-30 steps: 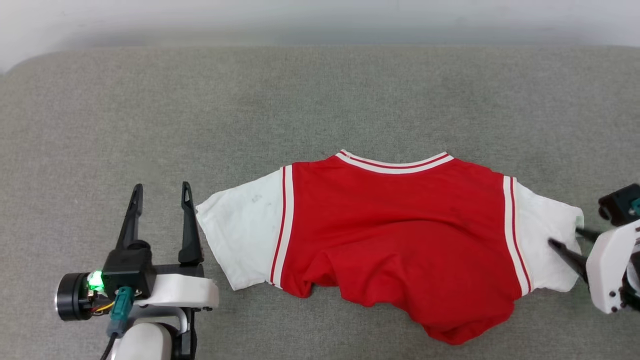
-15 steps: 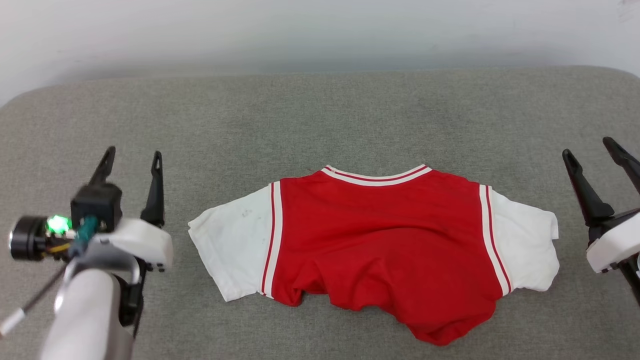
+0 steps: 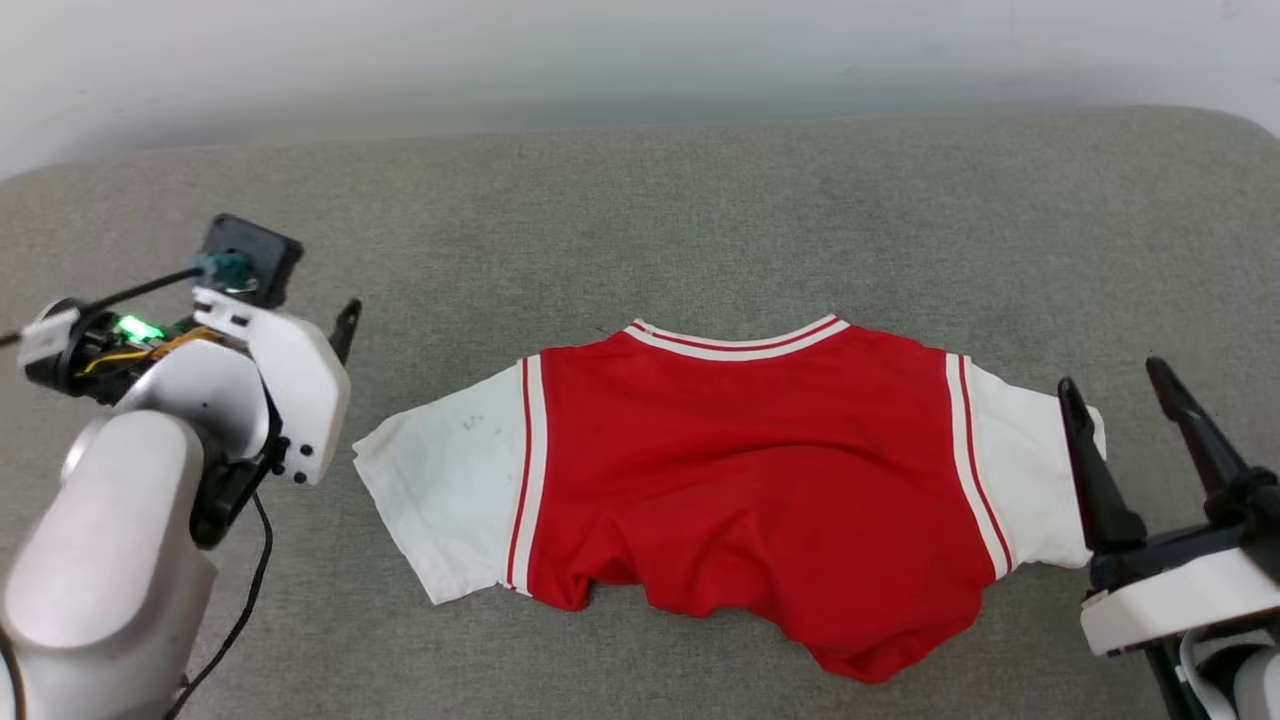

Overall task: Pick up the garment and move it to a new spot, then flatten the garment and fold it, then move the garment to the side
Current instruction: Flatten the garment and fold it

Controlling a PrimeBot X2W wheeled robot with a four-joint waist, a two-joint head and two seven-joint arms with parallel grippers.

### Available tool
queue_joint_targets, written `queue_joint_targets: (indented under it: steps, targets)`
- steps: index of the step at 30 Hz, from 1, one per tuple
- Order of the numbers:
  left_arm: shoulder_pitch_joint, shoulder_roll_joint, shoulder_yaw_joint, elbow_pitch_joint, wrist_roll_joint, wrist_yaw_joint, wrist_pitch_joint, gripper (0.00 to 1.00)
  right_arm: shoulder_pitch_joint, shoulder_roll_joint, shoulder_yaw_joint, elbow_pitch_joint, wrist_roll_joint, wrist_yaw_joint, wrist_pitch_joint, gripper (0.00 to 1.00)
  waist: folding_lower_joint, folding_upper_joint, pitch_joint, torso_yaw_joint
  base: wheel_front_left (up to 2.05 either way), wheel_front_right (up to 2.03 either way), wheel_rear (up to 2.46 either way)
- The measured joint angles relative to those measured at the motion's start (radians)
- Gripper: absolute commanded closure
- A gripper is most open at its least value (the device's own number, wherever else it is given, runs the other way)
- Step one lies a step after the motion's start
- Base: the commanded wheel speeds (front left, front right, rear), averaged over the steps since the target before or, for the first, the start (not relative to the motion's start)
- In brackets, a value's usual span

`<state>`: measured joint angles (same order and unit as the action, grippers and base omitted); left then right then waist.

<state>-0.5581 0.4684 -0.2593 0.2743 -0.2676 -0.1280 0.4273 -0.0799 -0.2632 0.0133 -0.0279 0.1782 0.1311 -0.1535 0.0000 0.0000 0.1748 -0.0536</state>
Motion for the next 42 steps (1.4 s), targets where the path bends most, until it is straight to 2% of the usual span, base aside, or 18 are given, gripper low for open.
queue_joint_targets:
  steps: [2, 3, 4, 8, 12, 15, 21, 27, 28, 29, 35, 39, 42]
  targets:
    - [-0.028, 0.052, -0.085, -0.018, -0.07, -0.001, 0.082, 0.0, 0.019, 0.013, -0.001, -0.017, -0.013, 0.0, 0.016, 0.0, 0.0, 0.0, 0.006, -0.004, 0.0, 0.0, 0.0]
    - [-0.073, 0.114, -0.184, -0.041, -0.209, -0.001, 0.219, 0.0, 0.032, 0.027, -0.001, -0.028, -0.017, 0.0, 0.027, 0.0, 0.0, 0.0, 0.014, -0.009, 0.0, 0.0, 0.0]
    - [-0.083, 0.135, -0.219, -0.05, -0.252, -0.001, 0.268, 0.0, 0.033, 0.029, -0.002, -0.029, -0.021, 0.0, 0.028, 0.0, 0.0, 0.0, 0.018, -0.011, 0.0, 0.0, 0.0]
    - [-0.151, 0.192, -0.305, -0.077, -0.367, -0.001, 0.374, 0.0, 0.033, 0.034, 0.001, -0.032, -0.021, 0.0, 0.031, 0.0, 0.0, 0.0, 0.036, -0.018, 0.0, 0.0, 0.0]
    - [-0.199, 0.211, -0.378, -0.046, -0.457, -0.001, 0.469, 0.0, 0.024, 0.032, 0.014, -0.032, -0.02, 0.0, 0.037, 0.0, 0.0001, 0.0, 0.061, -0.023, 0.0, 0.0, 0.0]
    - [-0.229, 0.221, -0.425, -0.012, -0.503, -0.001, 0.519, 0.0, 0.006, 0.029, 0.029, -0.027, -0.017, 0.0, 0.035, 0.0, 0.0, 0.0, 0.081, -0.03, 0.0, 0.0, 0.0]
    - [-0.248, 0.223, -0.496, 0.063, -0.557, -0.001, 0.55, 0.0, -0.03, 0.026, 0.055, 0.007, -0.004, 0.0, 0.016, 0.0, 0.0001, 0.0, 0.125, -0.05, 0.0, 0.0, 0.0]
    - [-0.246, 0.23, -0.545, 0.117, -0.587, -0.001, 0.516, 0.0, -0.064, 0.021, 0.071, 0.049, -0.001, 0.0, -0.006, 0.0, -0.0001, 0.0, 0.158, -0.073, 0.0, 0.0, 0.0]
    - [-0.247, 0.232, -0.553, 0.121, -0.594, -0.001, 0.511, 0.53, -0.07, 0.018, 0.07, 0.058, 0.0, 0.0, -0.008, 0.0, -0.0001, 0.0, 0.161, -0.075, 0.0, 0.0, 0.0]
    - [-0.248, 0.235, -0.562, 0.121, -0.599, -0.001, 0.502, 1.0, -0.075, 0.013, 0.066, 0.067, 0.0, 0.0, -0.009, 0.0, -0.0001, 0.0, 0.162, -0.075, 0.0, 0.0, 0.0]
    - [-0.25, 0.252, -0.595, 0.124, -0.628, -0.001, 0.404, 1.0, -0.122, -0.035, 0.044, 0.082, 0.005, 0.0, -0.005, 0.0, 0.0, 0.0, 0.137, -0.067, 0.0, 0.0, 0.0]
    - [-0.244, 0.295, -0.617, 0.069, -0.641, -0.001, 0.358, 1.0, -0.177, -0.124, 0.027, 0.078, 0.014, 0.0, 0.041, 0.0, 0.0, 0.0, 0.108, -0.059, 0.0, 0.0, 0.0]
    - [-0.244, 0.321, -0.615, 0.026, -0.654, -0.001, 0.33, 1.0, -0.223, -0.202, 0.045, 0.073, 0.042, 0.0, 0.118, 0.0, 0.0, 0.0, 0.093, -0.044, 0.0, 0.0, 0.0]
